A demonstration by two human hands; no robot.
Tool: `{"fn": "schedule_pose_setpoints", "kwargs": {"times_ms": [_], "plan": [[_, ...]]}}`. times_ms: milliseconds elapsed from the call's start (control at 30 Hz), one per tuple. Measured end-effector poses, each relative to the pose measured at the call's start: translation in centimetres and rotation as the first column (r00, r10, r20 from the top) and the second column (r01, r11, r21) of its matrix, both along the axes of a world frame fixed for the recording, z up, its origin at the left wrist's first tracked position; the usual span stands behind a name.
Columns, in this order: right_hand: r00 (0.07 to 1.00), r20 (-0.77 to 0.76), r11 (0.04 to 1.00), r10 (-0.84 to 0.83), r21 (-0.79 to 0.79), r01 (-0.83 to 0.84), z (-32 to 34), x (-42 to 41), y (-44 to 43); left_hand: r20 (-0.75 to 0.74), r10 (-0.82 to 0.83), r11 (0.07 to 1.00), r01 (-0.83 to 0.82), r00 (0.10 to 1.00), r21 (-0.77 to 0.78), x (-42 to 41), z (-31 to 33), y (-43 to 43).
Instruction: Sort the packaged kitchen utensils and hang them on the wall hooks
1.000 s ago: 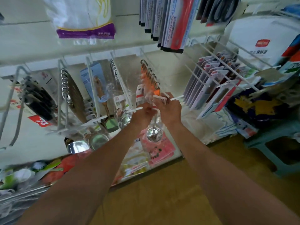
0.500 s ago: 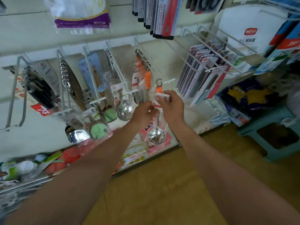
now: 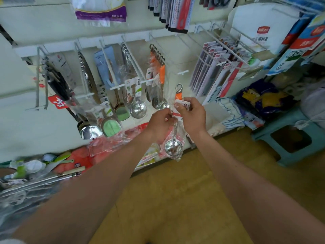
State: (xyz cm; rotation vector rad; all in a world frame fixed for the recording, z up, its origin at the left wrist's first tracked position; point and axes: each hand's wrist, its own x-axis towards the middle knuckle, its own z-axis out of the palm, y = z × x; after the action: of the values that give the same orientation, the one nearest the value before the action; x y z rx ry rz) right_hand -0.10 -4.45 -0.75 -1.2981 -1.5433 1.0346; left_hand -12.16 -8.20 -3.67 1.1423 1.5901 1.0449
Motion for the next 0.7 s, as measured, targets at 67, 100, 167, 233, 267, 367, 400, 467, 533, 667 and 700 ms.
{"fn": "schedule_pose_setpoints", "kwargs": {"times_ms": [67,100,167,233,267,367,400,467,533,667,700], "plan": [[1.000,-0.008,1.000,0.018,-0.016,-0.018,-0.2,-0.6,-1.0,-0.030,0.005,1.000,-0.005,1.000,-0.006,-0.6,-0.2,-1.1],[0.999,-0.014,0.999,0.035,-0.029,-0.036,-0.4,-1.2,-1.6,-0.029,0.016,1.000,-0.016,0.999,-0.018,-1.1,-0.2,-1.9],[0.997,-0.026,0.996,0.077,-0.046,-0.078,-0.5,-2.7,-2.7,-0.021,0.046,0.998,-0.046,0.999,-0.036,-2.7,-0.5,-3.4],[0.992,-0.048,0.992,0.114,-0.054,-0.116,-0.7,-4.7,-4.0,-0.045,0.077,0.996,-0.079,0.996,-0.045,-4.6,-0.6,-5.1],[0.990,-0.059,0.989,0.130,-0.061,-0.134,-0.8,-5.9,-4.8,-0.044,0.093,0.994,-0.095,0.995,-0.050,-5.7,-0.6,-6.1],[0.979,-0.039,0.977,0.199,-0.072,-0.201,-1.2,-9.8,-7.3,-0.026,0.157,0.986,-0.158,0.987,-0.060,-9.2,-0.4,-9.5],[0.974,-0.027,0.972,0.226,-0.062,-0.227,-1.3,-11.3,-8.3,-0.027,0.179,0.982,-0.180,0.984,-0.064,-10.5,-0.5,-10.9],[0.956,0.007,0.956,0.293,-0.032,-0.293,-1.3,-14.3,-10.6,-0.031,0.211,0.974,-0.212,0.977,-0.075,-13.4,-0.8,-14.0],[0.928,0.024,0.928,0.371,-0.034,-0.370,-1.1,-17.6,-13.4,-0.014,0.249,0.965,-0.250,0.968,-0.081,-16.6,-1.1,-17.5],[0.865,0.010,0.864,0.502,-0.047,-0.501,-0.9,-24.7,-20.0,0.026,0.357,0.932,-0.353,0.934,-0.083,-22.9,-0.7,-25.6],[0.844,0.003,0.844,0.536,-0.044,-0.535,-0.9,-26.6,-21.9,0.033,0.396,0.916,-0.392,0.918,-0.089,-24.3,-0.5,-27.9]]}}
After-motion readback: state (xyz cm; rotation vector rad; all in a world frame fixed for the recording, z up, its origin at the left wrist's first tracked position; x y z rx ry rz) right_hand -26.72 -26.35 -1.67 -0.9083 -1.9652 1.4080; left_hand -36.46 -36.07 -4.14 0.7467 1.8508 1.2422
